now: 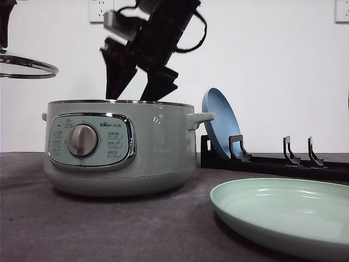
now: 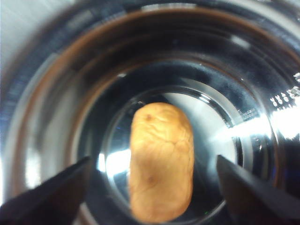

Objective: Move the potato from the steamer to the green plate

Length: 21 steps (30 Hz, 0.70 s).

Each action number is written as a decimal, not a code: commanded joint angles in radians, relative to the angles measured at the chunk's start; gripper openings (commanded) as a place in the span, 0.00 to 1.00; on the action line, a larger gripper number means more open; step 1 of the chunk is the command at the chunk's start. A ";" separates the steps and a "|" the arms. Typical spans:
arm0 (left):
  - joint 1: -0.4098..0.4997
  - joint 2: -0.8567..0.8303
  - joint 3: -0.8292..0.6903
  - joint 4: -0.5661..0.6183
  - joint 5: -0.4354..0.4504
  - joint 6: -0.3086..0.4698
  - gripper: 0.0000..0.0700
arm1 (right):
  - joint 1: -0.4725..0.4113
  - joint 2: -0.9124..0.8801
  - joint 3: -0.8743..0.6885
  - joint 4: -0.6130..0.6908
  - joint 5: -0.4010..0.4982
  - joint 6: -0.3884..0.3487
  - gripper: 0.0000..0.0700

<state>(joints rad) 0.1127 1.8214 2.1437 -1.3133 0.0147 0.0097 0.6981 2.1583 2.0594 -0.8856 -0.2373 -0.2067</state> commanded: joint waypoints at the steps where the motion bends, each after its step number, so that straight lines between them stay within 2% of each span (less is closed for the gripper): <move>1: -0.002 -0.007 0.029 0.029 0.004 0.010 0.00 | 0.012 0.035 0.028 0.016 0.009 -0.034 0.88; 14: -0.002 -0.007 0.029 0.036 0.004 0.010 0.00 | 0.002 0.114 0.027 0.066 0.028 -0.038 0.89; 21: -0.002 -0.007 0.029 0.049 0.004 0.008 0.00 | -0.001 0.152 0.027 0.070 0.018 -0.012 0.87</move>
<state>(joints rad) 0.1127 1.8214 2.1433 -1.2951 0.0174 0.0099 0.6916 2.2664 2.0600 -0.8225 -0.2135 -0.2319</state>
